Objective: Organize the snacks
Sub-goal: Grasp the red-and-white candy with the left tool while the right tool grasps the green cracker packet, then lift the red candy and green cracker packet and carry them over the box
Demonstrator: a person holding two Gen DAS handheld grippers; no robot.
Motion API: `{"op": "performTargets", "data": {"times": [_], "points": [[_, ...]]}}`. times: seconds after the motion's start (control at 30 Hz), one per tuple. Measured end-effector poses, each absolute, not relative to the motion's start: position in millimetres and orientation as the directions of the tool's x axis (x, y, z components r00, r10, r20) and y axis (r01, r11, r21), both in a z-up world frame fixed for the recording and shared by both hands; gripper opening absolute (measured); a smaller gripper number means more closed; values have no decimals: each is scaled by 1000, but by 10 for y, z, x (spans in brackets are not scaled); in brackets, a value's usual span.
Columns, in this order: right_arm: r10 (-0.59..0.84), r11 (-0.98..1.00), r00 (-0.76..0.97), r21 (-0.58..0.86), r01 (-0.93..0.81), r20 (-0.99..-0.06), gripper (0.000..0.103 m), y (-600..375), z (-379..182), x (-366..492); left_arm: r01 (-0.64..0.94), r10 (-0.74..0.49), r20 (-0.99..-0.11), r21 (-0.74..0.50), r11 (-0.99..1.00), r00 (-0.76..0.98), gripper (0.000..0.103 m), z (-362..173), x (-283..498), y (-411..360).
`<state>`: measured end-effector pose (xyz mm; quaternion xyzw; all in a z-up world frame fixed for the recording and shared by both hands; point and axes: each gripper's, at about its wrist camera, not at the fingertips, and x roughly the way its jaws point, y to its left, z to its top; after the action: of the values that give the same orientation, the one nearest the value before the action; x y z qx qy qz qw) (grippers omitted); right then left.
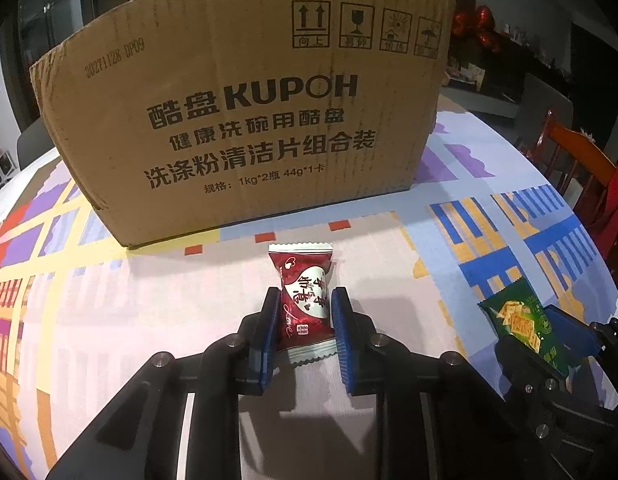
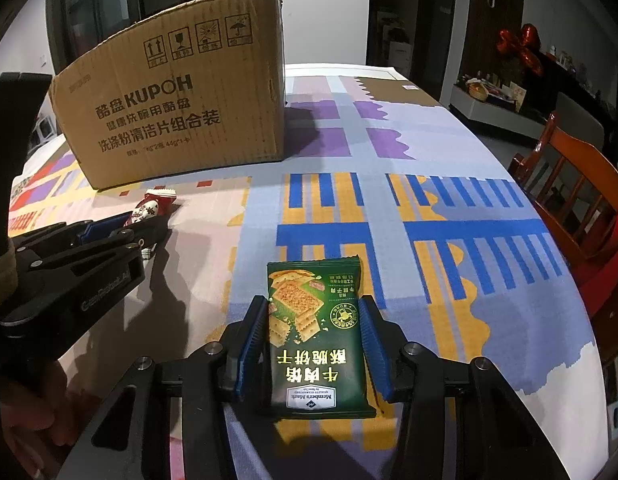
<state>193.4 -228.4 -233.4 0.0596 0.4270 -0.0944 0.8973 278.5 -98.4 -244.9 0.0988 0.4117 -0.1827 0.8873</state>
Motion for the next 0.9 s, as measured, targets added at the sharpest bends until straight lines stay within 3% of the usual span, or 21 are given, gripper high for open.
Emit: {"op": "performTargets", "data": {"times": [0.9], "points": [[-144, 971, 668, 28, 239, -730, 47, -2338, -1978, 1892, 398, -252, -724, 34, 917, 642, 26, -2024, 2584, -865]]}}
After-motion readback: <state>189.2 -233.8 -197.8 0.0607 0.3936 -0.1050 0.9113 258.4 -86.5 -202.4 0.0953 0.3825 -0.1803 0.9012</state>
